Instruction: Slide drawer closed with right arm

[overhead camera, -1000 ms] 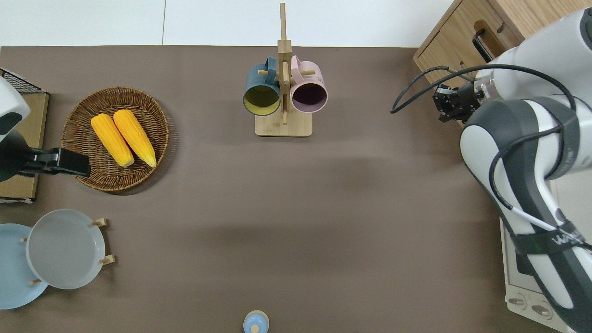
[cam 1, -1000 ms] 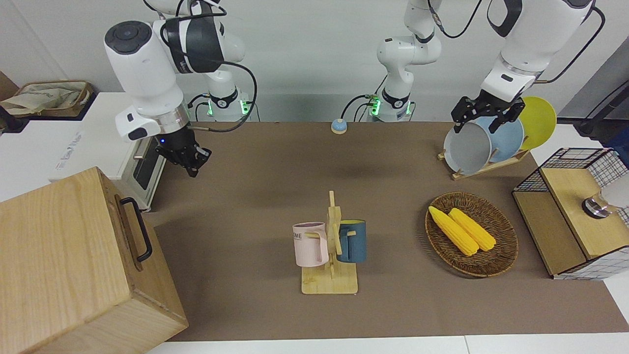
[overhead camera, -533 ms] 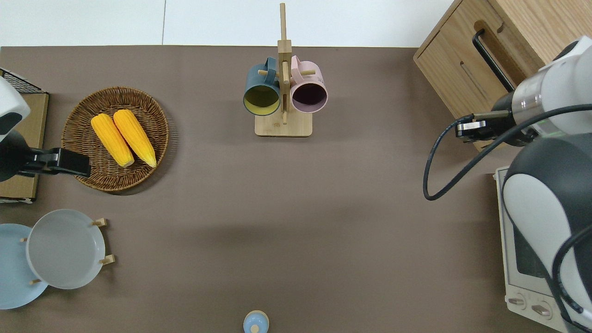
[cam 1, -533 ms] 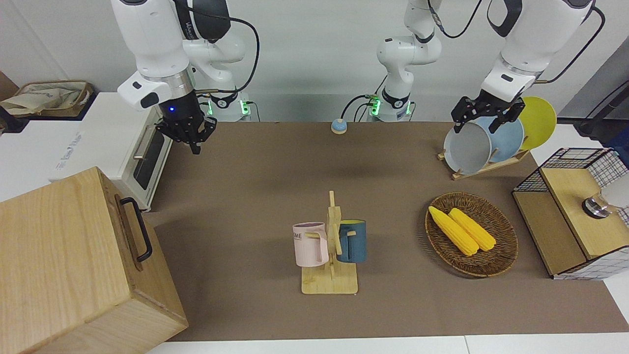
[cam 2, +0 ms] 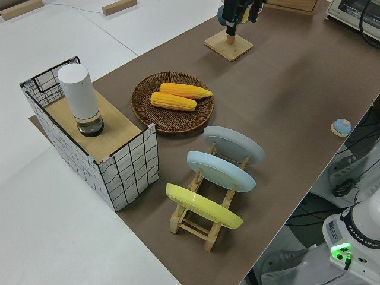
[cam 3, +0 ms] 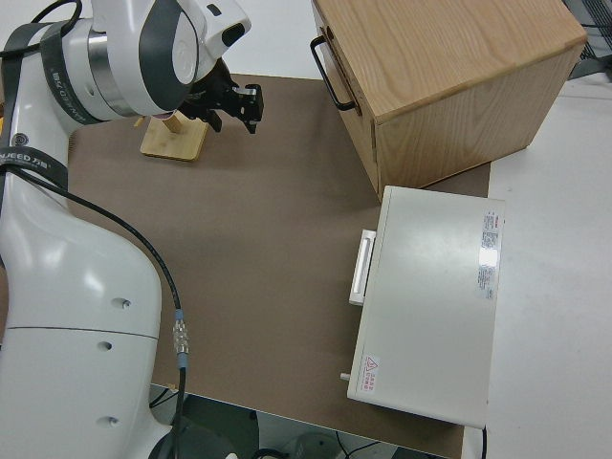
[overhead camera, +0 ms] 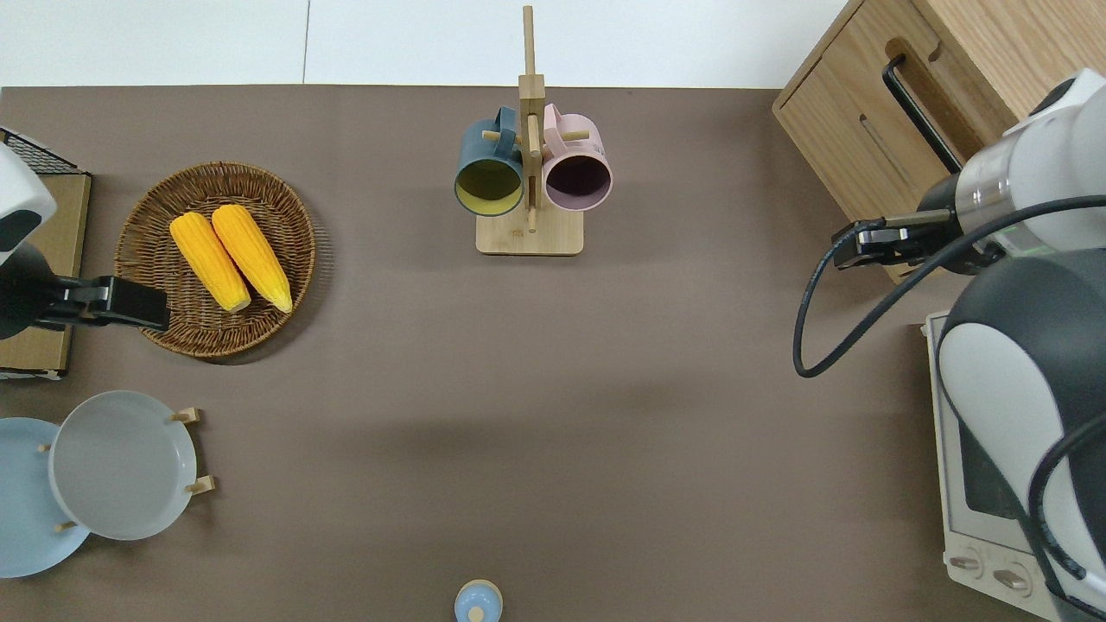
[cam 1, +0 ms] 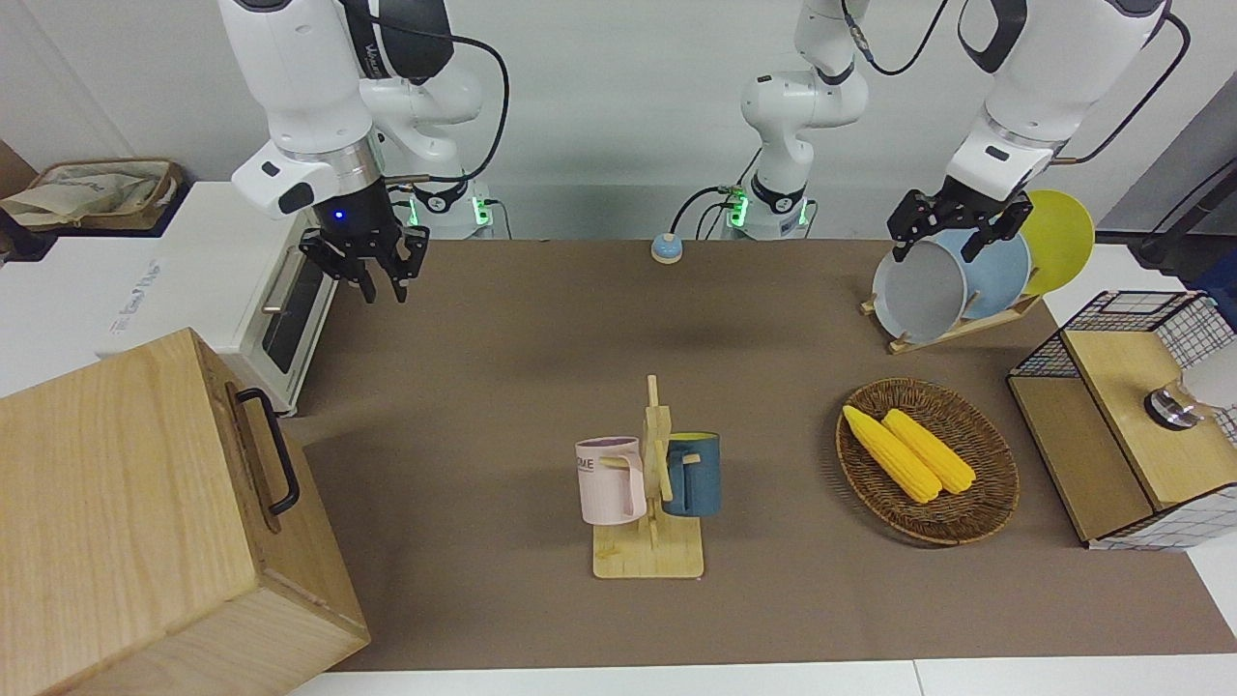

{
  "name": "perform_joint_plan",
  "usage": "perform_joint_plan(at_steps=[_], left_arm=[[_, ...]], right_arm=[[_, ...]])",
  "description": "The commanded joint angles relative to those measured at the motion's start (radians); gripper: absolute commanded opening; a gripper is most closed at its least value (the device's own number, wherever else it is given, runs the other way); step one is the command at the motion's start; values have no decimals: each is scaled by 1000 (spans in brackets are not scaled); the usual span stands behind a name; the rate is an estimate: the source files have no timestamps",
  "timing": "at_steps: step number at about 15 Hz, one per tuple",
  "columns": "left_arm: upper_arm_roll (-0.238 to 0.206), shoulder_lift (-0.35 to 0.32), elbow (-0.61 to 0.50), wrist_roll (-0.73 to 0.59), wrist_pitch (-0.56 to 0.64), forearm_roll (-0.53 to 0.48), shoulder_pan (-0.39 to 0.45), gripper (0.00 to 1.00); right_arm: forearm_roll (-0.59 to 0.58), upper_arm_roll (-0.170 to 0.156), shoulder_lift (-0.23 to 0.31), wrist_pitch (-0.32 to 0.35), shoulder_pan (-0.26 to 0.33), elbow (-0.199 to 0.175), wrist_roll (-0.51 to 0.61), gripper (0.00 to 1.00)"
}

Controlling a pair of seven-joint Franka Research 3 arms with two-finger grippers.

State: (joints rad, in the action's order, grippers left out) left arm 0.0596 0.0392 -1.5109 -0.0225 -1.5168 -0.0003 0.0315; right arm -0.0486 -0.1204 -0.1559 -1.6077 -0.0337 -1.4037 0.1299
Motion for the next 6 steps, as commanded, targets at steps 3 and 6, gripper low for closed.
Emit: perform_joint_plan(at_steps=[3, 6], left_arm=[[6, 11, 26, -10, 20, 17, 4, 993], [6, 11, 24, -10, 20, 17, 4, 993]], right_arm=[[-1, 1, 2, 15, -3, -5, -32, 983], [4, 1, 2, 20, -3, -3, -26, 981]])
